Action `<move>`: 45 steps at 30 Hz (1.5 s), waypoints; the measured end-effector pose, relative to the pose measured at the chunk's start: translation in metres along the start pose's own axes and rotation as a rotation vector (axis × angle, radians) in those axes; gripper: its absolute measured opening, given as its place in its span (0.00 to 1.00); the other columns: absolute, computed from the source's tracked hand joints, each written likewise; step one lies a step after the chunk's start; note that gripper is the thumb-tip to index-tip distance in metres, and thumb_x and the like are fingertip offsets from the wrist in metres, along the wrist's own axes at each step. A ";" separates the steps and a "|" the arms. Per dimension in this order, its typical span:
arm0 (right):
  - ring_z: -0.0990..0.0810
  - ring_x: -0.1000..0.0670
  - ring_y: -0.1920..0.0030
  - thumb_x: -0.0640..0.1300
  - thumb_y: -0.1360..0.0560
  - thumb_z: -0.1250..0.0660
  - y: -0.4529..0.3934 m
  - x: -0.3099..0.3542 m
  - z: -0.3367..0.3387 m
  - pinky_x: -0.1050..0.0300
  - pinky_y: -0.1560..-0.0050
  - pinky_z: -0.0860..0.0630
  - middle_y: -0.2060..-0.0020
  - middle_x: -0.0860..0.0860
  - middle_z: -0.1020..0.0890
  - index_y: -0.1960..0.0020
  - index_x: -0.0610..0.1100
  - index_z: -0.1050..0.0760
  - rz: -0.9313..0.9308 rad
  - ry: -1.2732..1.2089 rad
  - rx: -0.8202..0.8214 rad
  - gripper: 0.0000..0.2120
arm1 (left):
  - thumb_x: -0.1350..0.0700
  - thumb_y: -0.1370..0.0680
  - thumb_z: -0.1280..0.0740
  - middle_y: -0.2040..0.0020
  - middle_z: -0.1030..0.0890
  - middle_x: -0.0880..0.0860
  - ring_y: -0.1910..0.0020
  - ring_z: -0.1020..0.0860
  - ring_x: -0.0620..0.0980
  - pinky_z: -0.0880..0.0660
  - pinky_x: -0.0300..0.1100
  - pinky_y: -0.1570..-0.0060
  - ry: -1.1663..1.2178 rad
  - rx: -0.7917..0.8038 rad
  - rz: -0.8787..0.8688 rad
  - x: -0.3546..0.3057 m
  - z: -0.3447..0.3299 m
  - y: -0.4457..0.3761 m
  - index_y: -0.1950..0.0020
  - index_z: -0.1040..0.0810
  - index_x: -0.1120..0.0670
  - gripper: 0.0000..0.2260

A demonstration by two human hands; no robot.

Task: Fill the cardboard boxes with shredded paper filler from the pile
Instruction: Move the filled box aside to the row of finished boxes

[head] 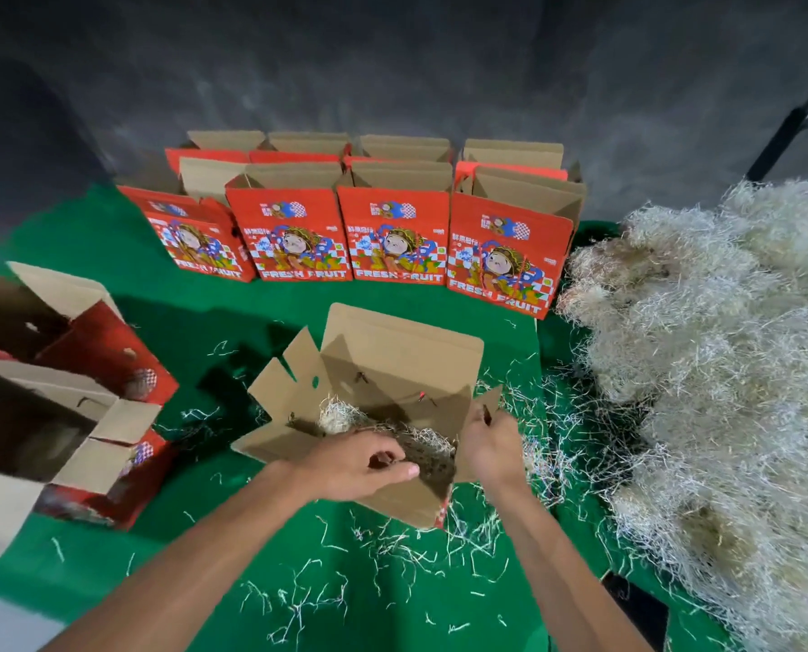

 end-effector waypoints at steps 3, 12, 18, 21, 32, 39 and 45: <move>0.21 0.53 0.72 0.46 0.16 0.43 -0.006 0.013 -0.025 0.59 0.74 0.22 0.64 0.46 0.19 0.54 0.43 0.28 -0.008 0.008 0.008 0.11 | 0.21 0.30 0.46 0.38 0.22 0.43 0.65 0.25 0.35 0.29 0.36 0.68 0.000 -0.013 0.014 0.025 0.020 0.009 0.29 0.32 0.38 0.36; 0.21 0.51 0.70 0.42 0.18 0.41 -0.036 0.063 -0.101 0.66 0.78 0.32 0.66 0.47 0.20 0.56 0.38 0.25 -0.021 0.123 -0.030 0.11 | 0.31 0.33 0.28 0.29 0.32 0.34 0.40 0.32 0.36 0.33 0.43 0.39 -0.147 -0.064 -0.063 0.103 0.076 0.028 0.31 0.33 0.33 0.33; 0.21 0.50 0.64 0.46 0.18 0.40 -0.046 0.089 -0.163 0.60 0.67 0.29 0.60 0.46 0.19 0.53 0.41 0.27 -0.011 0.194 0.012 0.09 | 0.53 0.19 0.37 0.42 0.17 0.40 0.53 0.19 0.36 0.27 0.34 0.45 -0.145 -0.223 -0.108 0.150 0.129 0.033 0.34 0.22 0.42 0.15; 0.20 0.50 0.62 0.46 0.18 0.39 -0.039 0.101 -0.203 0.58 0.66 0.27 0.58 0.45 0.19 0.51 0.41 0.27 0.006 0.208 0.083 0.08 | 0.55 0.22 0.35 0.49 0.16 0.42 0.68 0.26 0.29 0.38 0.24 0.71 -0.127 -0.248 -0.074 0.176 0.150 0.045 0.40 0.19 0.42 0.14; 0.23 0.52 0.67 0.50 0.18 0.42 0.001 0.139 -0.323 0.61 0.72 0.33 0.62 0.47 0.20 0.58 0.46 0.30 0.103 0.310 0.100 0.13 | 0.60 0.29 0.37 0.53 0.18 0.45 0.57 0.21 0.44 0.23 0.42 0.56 -0.006 -0.218 0.052 0.254 0.191 0.088 0.50 0.17 0.45 0.15; 0.22 0.49 0.64 0.42 0.20 0.37 0.016 0.161 -0.371 0.51 0.59 0.22 0.64 0.48 0.22 0.60 0.45 0.29 0.130 0.333 0.161 0.10 | 0.51 0.25 0.35 0.52 0.16 0.43 0.55 0.19 0.44 0.22 0.41 0.55 0.041 -0.274 -0.051 0.265 0.191 0.101 0.51 0.17 0.45 0.08; 0.23 0.51 0.64 0.41 0.19 0.40 0.026 0.165 -0.398 0.59 0.65 0.24 0.63 0.49 0.22 0.60 0.43 0.30 0.130 0.377 0.200 0.10 | 0.47 0.25 0.32 0.65 0.18 0.47 0.66 0.20 0.45 0.29 0.38 0.68 0.057 -0.298 -0.061 0.276 0.193 0.097 0.65 0.24 0.49 0.10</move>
Point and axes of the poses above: each hand's wrist, its own y-axis away from the middle knuckle, its own z-axis out of the back of the hand, x = y × z, the point moved 8 cm from there along -y, towards the middle knuckle
